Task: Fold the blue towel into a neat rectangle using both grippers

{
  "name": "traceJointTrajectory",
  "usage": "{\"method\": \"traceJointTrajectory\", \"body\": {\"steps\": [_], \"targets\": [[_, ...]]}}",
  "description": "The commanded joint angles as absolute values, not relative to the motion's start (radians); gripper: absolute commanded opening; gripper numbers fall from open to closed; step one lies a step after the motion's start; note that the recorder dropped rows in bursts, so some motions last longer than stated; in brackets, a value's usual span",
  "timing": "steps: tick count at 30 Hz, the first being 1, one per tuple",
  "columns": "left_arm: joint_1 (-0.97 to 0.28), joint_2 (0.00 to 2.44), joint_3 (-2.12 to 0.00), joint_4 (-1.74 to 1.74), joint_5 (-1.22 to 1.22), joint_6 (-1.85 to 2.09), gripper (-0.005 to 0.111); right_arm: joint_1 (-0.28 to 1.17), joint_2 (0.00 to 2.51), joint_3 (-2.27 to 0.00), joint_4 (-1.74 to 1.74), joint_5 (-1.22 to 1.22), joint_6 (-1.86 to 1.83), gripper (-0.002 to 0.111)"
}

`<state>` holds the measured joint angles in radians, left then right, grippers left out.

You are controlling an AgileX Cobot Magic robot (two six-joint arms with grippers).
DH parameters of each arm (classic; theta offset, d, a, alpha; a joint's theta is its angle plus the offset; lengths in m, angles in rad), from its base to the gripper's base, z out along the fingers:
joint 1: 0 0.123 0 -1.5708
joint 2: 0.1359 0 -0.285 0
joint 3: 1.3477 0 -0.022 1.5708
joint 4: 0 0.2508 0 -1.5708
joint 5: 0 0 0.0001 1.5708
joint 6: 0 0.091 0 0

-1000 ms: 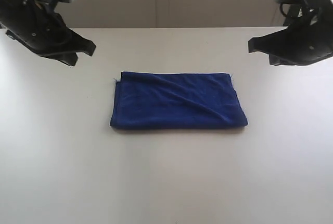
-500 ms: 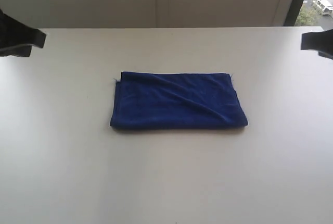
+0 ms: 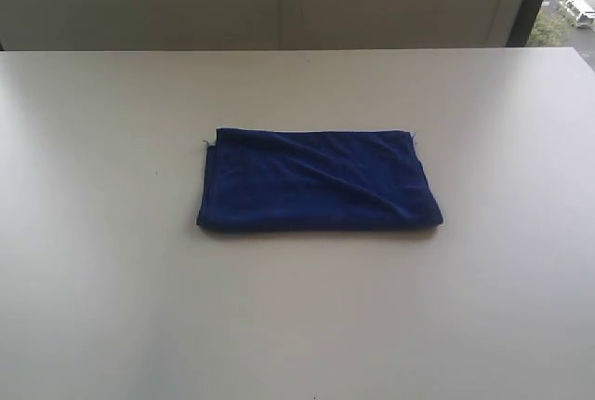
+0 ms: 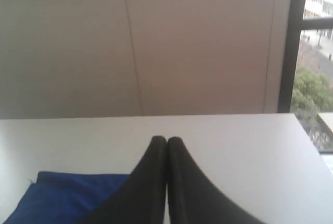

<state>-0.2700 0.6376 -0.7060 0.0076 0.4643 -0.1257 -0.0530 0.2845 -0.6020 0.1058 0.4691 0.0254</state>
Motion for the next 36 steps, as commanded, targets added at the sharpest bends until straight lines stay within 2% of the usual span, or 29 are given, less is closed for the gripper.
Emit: {"method": "traceJointTrajectory", "body": {"steps": [1, 10, 14, 36], "targets": [[-0.268, 0.482, -0.629, 0.009, 0.472, -0.132, 0.000, -0.059, 0.121, -0.538, 0.101, 0.472, 0.026, 0.000], [-0.268, 0.338, -0.519, 0.009, 0.482, -0.132, 0.000, -0.059, 0.019, -0.419, 0.038, 0.474, 0.022, 0.000], [-0.268, 0.338, -0.519, 0.009, 0.553, -0.132, 0.000, -0.059, 0.018, -0.417, 0.019, 0.512, 0.022, 0.000], [-0.268, 0.338, -0.519, 0.009, 0.549, -0.132, 0.000, -0.060, 0.000, -0.401, 0.024, 0.515, 0.022, 0.000]]}}
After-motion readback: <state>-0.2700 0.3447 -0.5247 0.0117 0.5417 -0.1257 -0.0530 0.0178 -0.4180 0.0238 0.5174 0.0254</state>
